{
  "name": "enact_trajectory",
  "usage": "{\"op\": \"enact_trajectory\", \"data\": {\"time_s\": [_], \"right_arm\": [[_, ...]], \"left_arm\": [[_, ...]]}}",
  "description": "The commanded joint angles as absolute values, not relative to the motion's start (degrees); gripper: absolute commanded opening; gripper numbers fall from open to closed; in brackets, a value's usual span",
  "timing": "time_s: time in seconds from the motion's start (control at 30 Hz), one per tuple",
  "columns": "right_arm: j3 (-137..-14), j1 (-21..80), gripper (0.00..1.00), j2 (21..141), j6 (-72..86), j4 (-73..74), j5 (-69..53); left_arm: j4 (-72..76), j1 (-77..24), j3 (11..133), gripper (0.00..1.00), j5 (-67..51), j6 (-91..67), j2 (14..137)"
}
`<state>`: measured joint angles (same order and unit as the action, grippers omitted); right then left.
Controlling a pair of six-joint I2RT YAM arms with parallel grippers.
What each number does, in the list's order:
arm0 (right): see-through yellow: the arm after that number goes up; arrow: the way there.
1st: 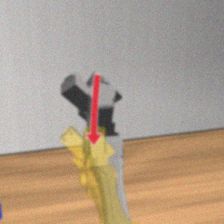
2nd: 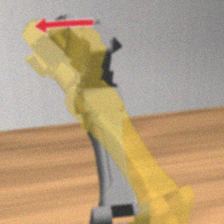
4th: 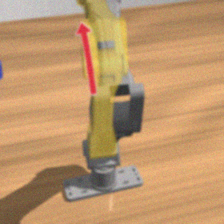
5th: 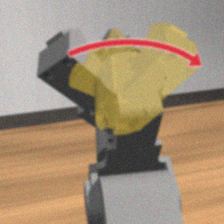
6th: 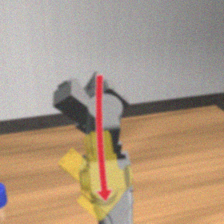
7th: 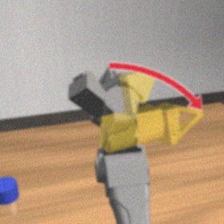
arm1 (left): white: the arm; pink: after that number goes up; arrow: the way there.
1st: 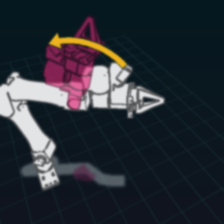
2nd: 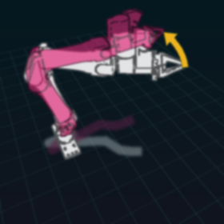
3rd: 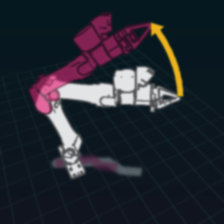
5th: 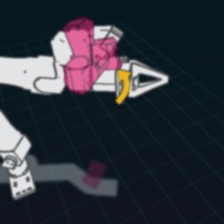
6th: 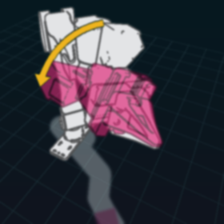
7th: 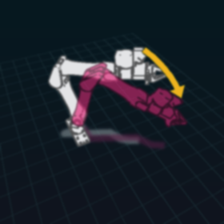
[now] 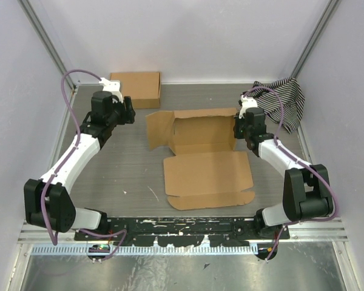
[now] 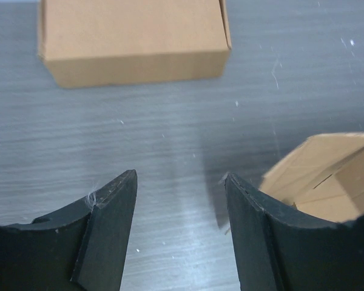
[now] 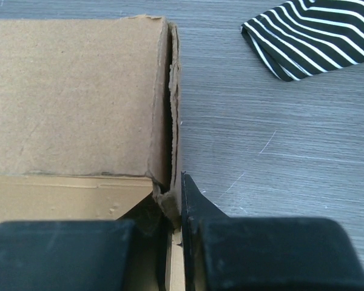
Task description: Fold the paper box
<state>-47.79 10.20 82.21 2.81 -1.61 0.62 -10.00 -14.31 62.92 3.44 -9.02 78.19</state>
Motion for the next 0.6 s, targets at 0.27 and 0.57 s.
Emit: {"op": "enact_trajectory", "data": {"time_s": [0.27,0.57], "right_arm": [[-54.45,8.79,0.02,82.74,0.21,1.87,-15.56],[-55.8,8.87,0.02,84.13,1.44,2.75,-15.1]], "left_arm": [[4.23,-11.78,50.4,0.69,-19.27,-12.77,75.6],[8.96,-11.77,45.75,0.65,-30.05,-18.33,73.31]]}}
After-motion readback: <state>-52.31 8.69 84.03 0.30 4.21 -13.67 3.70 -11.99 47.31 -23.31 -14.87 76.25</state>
